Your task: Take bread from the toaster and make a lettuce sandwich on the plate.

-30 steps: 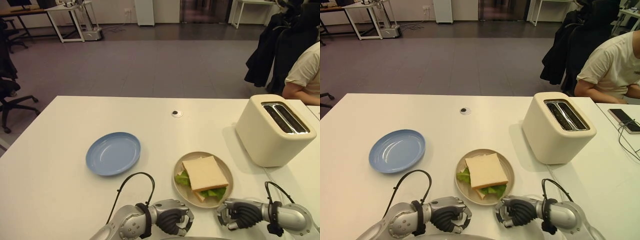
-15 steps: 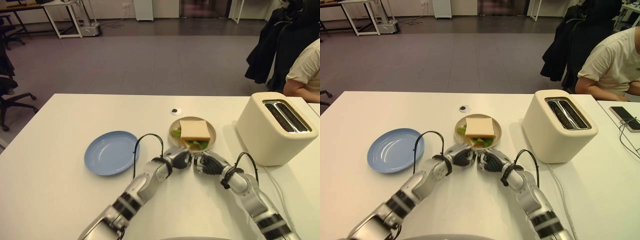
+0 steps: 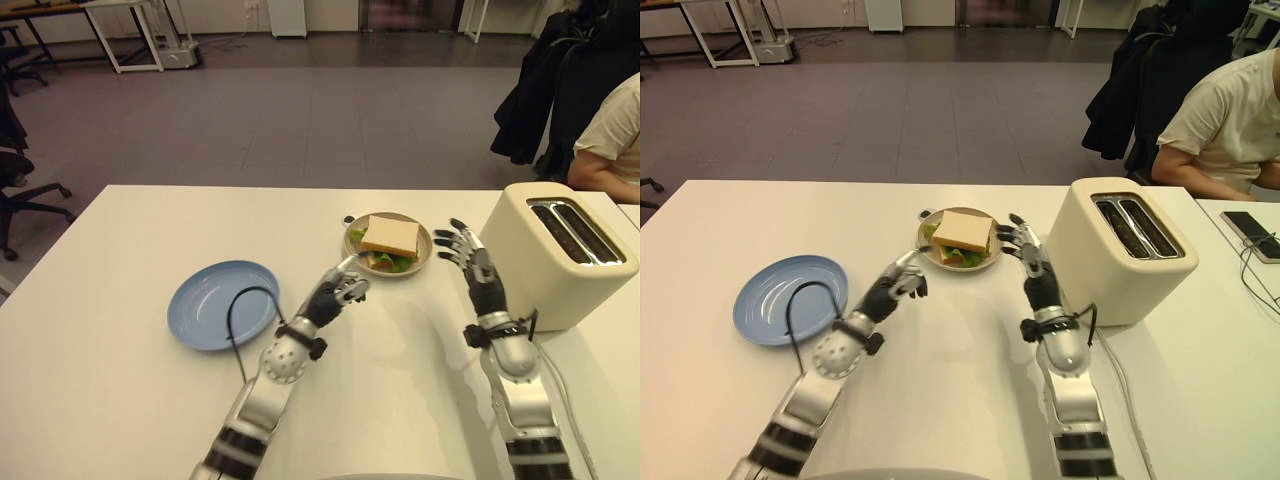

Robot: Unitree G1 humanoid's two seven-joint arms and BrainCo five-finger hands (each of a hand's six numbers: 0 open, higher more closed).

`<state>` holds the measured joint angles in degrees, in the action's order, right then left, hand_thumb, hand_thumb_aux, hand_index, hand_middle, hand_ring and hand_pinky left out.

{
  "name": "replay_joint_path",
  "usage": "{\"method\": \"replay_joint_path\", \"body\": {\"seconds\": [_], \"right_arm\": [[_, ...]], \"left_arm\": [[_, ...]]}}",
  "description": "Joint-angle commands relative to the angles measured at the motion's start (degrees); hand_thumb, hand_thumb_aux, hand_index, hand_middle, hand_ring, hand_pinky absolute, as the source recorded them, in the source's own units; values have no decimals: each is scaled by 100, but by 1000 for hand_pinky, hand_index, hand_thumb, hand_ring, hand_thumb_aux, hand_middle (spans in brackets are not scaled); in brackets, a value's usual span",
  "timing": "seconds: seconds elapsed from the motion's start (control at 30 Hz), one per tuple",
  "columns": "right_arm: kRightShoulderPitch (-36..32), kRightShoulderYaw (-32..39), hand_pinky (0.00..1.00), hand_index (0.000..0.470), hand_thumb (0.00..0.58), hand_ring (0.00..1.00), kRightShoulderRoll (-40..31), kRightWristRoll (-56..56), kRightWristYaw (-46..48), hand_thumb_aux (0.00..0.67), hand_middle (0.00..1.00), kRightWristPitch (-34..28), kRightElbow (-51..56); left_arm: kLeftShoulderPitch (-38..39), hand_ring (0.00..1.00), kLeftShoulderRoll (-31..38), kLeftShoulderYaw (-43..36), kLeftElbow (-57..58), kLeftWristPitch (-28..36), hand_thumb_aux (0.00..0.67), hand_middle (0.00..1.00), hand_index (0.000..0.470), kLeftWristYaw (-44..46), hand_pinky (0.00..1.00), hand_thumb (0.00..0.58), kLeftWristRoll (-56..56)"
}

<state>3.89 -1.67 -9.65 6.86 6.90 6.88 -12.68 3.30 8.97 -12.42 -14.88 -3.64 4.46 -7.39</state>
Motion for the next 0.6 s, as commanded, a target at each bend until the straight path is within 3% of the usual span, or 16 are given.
{"method": "replay_joint_path", "body": {"seconds": [0.03,0.2,0.33,0.43,0.6], "right_arm": [[699,-352,0,0,0,0,-193,327,257,0,0,-186,-412],[1146,-785,0,0,0,0,-205,668,386,0,0,-207,-548],[1354,-804,0,0,0,0,-165,605,546,0,0,147,-390],[1554,-722,0,0,0,0,-37,625,789,0,0,852,-227],[1608,-529,0,0,0,0,57,607,1307,0,0,2041,482]], "left_arm": [[754,0,-95,680,-1073,415,0,0,0,-56,0,0,647],[1264,0,-131,1135,-1475,465,0,0,0,-18,0,0,995],[1418,0,-209,1535,-1272,299,0,0,0,68,0,0,1448],[1573,0,-236,1535,-1054,-13,0,0,0,367,0,0,1735],[1723,0,-351,1439,-456,-1233,0,0,0,613,0,0,1557]]}}
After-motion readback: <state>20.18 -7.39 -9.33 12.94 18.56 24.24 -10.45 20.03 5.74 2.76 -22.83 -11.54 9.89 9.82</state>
